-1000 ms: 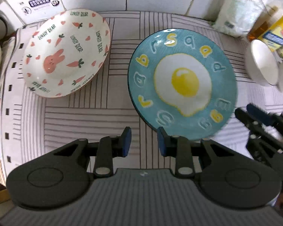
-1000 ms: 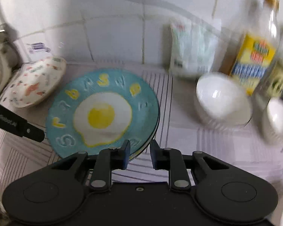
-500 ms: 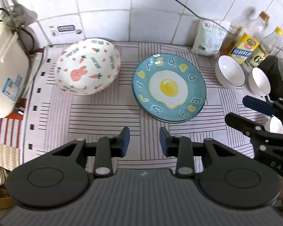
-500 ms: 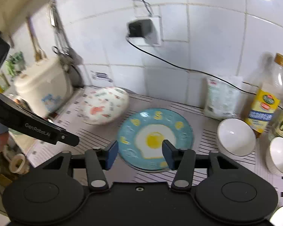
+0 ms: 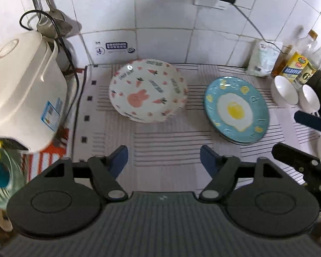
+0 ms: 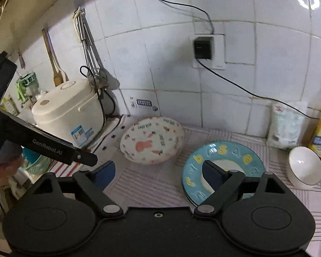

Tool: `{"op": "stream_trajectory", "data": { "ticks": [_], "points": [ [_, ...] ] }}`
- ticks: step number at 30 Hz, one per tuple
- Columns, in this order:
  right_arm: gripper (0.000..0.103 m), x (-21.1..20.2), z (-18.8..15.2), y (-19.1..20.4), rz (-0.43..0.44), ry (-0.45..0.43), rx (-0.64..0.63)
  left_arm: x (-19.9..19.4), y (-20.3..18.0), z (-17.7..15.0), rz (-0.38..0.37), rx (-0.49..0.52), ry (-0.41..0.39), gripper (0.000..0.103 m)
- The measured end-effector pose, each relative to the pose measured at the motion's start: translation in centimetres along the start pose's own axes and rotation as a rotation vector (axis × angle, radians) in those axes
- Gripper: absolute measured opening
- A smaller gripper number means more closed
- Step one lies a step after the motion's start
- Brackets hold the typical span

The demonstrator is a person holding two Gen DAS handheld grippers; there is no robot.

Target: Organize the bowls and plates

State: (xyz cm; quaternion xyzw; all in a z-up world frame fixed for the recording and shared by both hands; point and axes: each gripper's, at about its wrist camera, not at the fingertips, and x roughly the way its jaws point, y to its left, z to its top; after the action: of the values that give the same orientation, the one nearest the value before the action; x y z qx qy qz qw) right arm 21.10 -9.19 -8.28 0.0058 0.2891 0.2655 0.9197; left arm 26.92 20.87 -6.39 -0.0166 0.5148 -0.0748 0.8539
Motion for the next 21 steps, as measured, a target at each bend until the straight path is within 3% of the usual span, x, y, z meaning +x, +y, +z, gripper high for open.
{"op": "stream_trajectory", "data": {
  "ticks": [3, 7, 12, 15, 19, 21],
  "points": [
    [0.095, 2.2, -0.5, 2.1, -0.023, -0.062, -0.006, 1.2, 2.7, 0.7, -0.005, 0.032, -0.002, 0.084],
    [0.095, 5.8, -1.0, 4.8, -0.102, -0.114, -0.069, 2.7, 6.0, 2.4, -0.002, 0.039, 0.008, 0.085],
    [0.094, 10.5, -1.5, 5.4, -0.119, -0.107, -0.060, 5.1, 8.8, 4.5, -0.053, 0.039, -0.022, 0.084],
    [0.093, 13.4, -1.8, 4.5, -0.115, -0.101, 0.014, 7.6, 9.6, 5.6, -0.045, 0.049, -0.043, 0.083],
    [0.088, 17.6, -2.3, 2.1, -0.114, -0.012, 0.211, 11.8, 10.5, 6.7, -0.039, 0.038, -0.037, 0.081],
    [0.088, 19.0, -2.8, 1.6, -0.136, -0.002, 0.250, 14.1, 10.8, 6.9, -0.037, 0.025, -0.032, 0.080]
  ]
}}
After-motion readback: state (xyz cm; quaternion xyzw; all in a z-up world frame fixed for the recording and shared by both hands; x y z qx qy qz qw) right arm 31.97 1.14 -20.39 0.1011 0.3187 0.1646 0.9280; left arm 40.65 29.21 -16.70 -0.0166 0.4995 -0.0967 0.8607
